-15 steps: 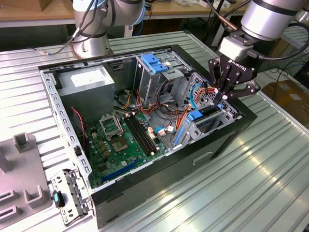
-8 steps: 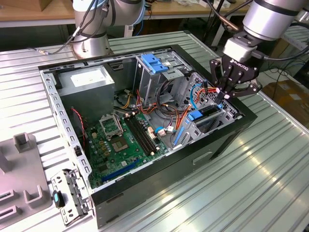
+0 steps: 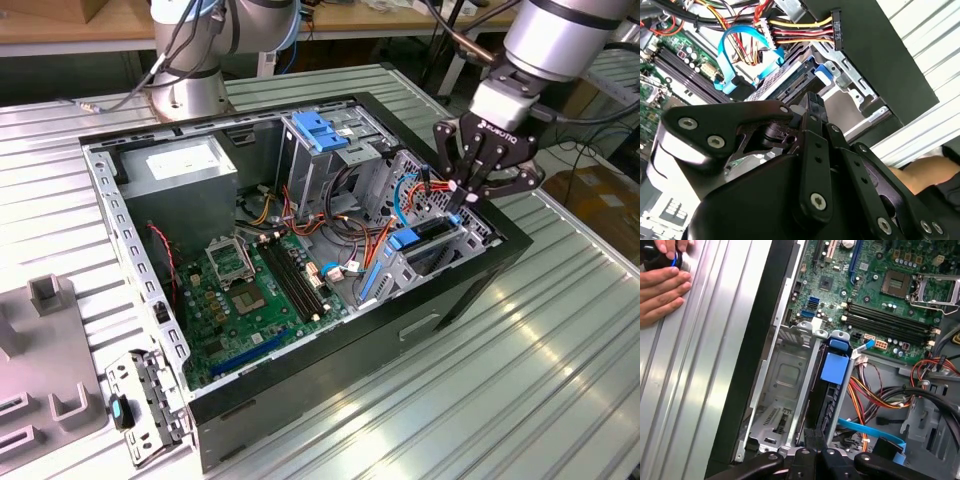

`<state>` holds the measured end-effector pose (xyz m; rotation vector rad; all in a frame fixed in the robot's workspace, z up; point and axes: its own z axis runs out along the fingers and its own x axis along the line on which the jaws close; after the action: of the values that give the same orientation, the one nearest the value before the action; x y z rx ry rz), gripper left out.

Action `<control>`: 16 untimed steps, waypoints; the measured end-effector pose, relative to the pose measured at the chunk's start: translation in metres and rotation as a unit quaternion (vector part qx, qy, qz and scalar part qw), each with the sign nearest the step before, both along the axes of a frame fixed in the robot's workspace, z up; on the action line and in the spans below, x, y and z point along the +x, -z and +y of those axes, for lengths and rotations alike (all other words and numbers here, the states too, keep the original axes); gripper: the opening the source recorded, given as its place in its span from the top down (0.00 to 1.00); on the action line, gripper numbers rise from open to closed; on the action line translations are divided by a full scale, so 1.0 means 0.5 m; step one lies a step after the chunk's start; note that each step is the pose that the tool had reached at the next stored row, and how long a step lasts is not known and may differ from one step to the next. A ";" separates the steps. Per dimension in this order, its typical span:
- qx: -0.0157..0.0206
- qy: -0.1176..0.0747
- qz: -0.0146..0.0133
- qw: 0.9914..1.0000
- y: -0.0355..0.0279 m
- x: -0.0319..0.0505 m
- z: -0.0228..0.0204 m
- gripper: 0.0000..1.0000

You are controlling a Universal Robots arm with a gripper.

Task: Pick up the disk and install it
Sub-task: 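Insert the first disk wire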

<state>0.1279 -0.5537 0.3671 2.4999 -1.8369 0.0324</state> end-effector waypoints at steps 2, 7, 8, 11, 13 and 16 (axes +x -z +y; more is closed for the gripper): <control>0.000 -0.015 0.000 1.000 -0.002 0.000 0.0004 0.89; 0.000 -0.032 0.000 0.999 -0.003 0.006 0.0043 0.89; 0.000 -0.034 0.000 0.999 -0.003 0.008 0.0058 0.89; 0.000 -0.040 0.000 0.999 -0.003 0.016 0.0117 0.89; 0.000 -0.043 0.000 0.999 -0.002 0.020 0.0150 0.89; 0.000 -0.048 0.000 0.999 -0.003 0.029 0.0204 0.89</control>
<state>0.1421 -0.5434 0.3684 2.5864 -1.7146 0.0354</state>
